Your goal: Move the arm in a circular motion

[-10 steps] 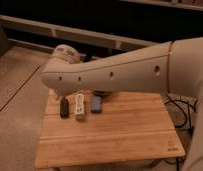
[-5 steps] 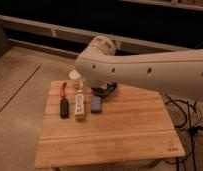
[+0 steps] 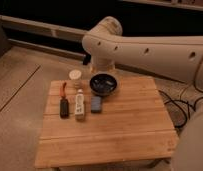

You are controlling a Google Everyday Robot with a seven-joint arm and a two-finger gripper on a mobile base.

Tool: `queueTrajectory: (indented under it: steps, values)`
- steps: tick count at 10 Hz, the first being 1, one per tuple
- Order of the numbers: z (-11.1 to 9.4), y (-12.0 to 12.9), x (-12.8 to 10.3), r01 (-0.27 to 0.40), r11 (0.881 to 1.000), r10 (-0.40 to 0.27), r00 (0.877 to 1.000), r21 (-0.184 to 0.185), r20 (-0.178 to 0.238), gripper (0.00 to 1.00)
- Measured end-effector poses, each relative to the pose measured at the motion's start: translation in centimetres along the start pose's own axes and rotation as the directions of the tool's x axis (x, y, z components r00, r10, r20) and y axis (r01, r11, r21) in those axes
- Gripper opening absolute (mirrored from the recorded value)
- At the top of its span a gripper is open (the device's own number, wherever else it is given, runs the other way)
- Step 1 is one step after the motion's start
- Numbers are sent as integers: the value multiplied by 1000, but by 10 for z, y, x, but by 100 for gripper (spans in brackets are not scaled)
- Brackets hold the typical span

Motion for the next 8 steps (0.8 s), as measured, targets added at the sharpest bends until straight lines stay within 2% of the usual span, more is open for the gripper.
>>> queueTrajectory:
  steps: [1,2,3,4,6,7,8]
  values:
    - [6,20,-10,47,999,-47,999,2,-8,65]
    - [13,54,-19,115,993,-115,993,-8,-15,65]
    - [19,87,-24,178,984,-179,984,-27,-20,65]
    - [21,107,-25,215,976,-216,976,-42,-21,65]
    - [27,164,-20,317,943,-320,947,-99,-19,65]
    - [26,181,-17,347,930,-351,936,-122,-14,65]
    - [24,203,-10,386,910,-392,920,-152,-5,65]
